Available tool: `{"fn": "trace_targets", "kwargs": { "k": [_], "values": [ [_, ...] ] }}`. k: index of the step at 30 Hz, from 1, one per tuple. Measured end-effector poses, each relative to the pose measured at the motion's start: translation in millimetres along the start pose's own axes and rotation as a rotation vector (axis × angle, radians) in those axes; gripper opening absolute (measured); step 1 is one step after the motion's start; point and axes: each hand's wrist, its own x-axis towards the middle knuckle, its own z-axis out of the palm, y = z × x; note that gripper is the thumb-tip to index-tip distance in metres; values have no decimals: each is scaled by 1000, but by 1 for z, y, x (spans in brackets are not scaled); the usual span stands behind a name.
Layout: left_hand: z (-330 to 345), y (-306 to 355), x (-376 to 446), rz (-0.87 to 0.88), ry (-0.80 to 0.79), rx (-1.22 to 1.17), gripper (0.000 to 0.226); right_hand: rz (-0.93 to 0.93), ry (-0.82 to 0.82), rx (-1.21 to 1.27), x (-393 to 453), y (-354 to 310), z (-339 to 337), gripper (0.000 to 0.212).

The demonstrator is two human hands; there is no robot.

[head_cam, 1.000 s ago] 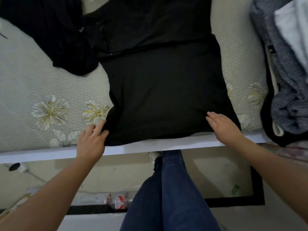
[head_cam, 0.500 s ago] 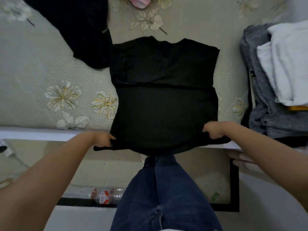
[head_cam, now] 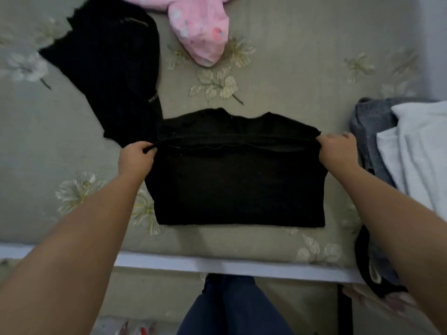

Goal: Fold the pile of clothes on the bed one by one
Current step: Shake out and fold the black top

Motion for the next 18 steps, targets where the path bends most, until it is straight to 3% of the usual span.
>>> {"fn": "trace_targets", "kwargs": {
  "k": [12, 15, 18],
  "values": [
    [66, 34, 126, 35, 107, 402, 25, 123, -126, -64, 140, -2, 50, 22],
    [90, 28, 140, 166, 129, 498, 24, 230, -25, 55, 142, -8, 79, 25],
    [110, 28, 123, 243, 105, 449, 43, 337, 67, 220, 123, -16, 100, 41]
  ]
}}
